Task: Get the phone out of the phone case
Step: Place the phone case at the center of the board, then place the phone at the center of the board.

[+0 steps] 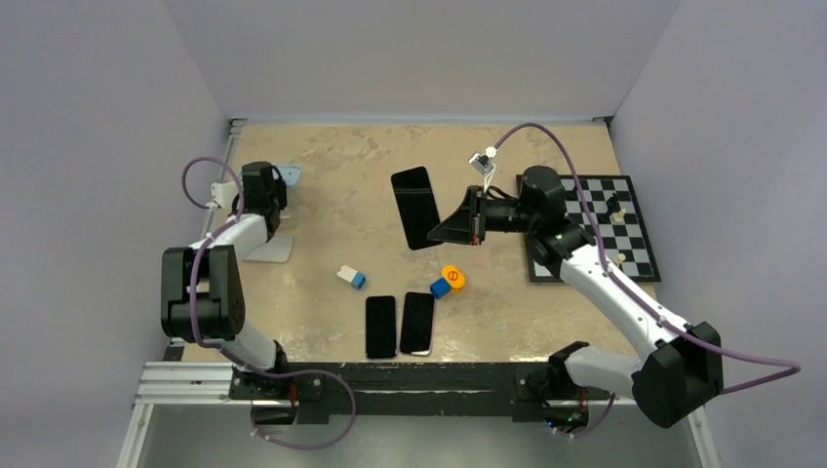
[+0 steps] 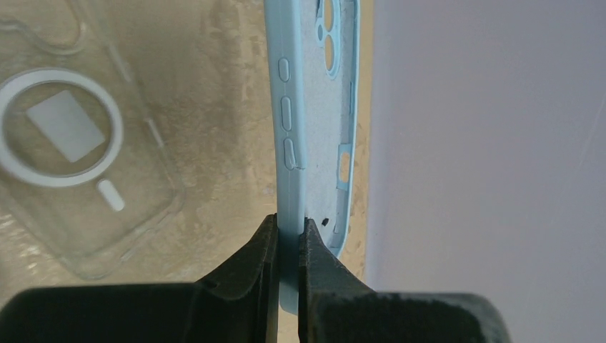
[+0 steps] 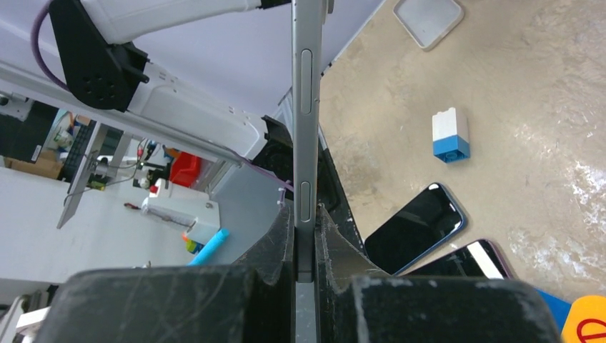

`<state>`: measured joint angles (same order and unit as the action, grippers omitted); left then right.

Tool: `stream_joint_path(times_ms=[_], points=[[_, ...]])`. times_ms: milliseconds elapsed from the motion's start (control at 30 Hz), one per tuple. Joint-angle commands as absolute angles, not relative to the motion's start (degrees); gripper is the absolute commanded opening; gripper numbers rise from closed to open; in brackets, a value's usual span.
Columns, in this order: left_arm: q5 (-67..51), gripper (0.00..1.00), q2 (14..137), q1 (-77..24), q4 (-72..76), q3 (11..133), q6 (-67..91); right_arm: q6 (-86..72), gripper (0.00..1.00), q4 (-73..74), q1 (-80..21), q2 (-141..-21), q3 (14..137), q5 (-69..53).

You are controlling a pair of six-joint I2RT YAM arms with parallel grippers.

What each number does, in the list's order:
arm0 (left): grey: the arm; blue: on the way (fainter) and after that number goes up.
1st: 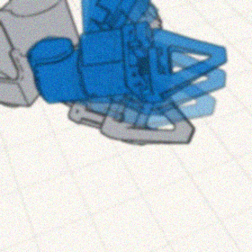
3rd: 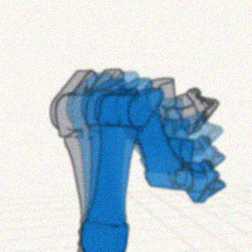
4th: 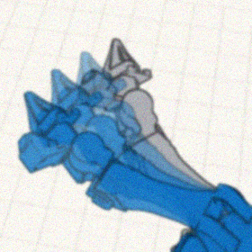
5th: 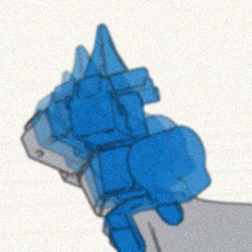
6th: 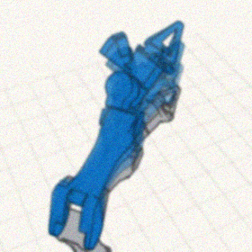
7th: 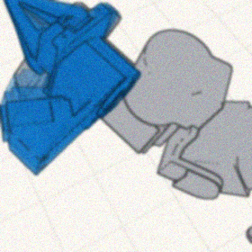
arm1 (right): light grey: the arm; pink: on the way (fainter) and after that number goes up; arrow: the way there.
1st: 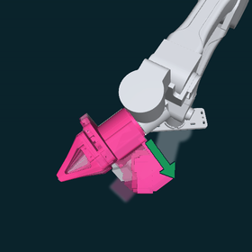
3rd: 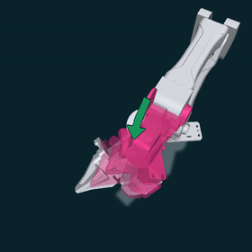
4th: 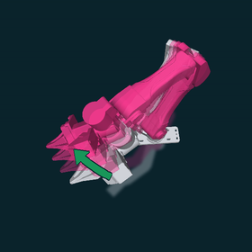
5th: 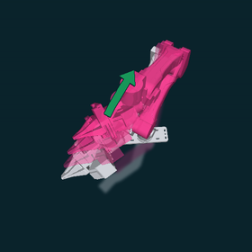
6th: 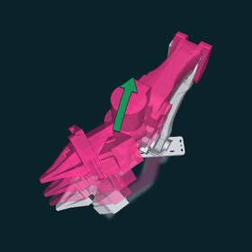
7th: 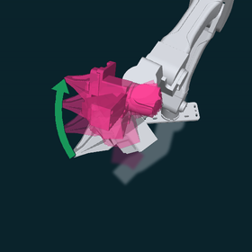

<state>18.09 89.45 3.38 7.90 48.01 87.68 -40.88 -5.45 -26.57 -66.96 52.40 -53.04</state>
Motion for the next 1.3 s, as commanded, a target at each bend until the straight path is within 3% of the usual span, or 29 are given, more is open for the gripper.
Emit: stream_joint_path(times_ms=[0,100,233,333,667,900,1067,1267], points=[[19.80,0.08,91.62,3.97,7.95,54.42,88.15,-39.26,0.00,-6.51,-26.26,-65.18,51.84,-51.65],[18.90,0.21,92.60,3.96,6.85,54.62,89.72,-38.72,0.00,-5.70,-26.27,-64.61,51.77,-50.93],[19.29,0.56,92.67,4.00,-0.96,56.57,90.58,-35.98,0.00,-1.89,-26.25,-64.22,52.57,-48.75],[18.92,0.70,92.02,4.41,-2.98,55.72,91.38,-34.92,0.00,-0.17,-26.22,-63.84,52.57,-47.86],[13.35,0.74,81.90,4.84,-4.77,51.79,86.07,-31.99,0.00,5.77,-26.27,-64.41,48.95,-43.09],[-2.44,0.74,77.60,1.03,-6.13,56.51,69.33,-29.78,0.00,12.32,-26.28,-62.91,41.13,-40.79],[-10.83,0.74,76.05,-5.36,-4.76,59.97,59.09,-33.09,0.00,13.38,-26.32,-57.49,31.37,-42.85],[-15.98,0.72,72.87,-9.71,-4.76,63.55,48.32,-35.12,0.00,28.39,-26.20,-43.50,24.79,-37.65]])
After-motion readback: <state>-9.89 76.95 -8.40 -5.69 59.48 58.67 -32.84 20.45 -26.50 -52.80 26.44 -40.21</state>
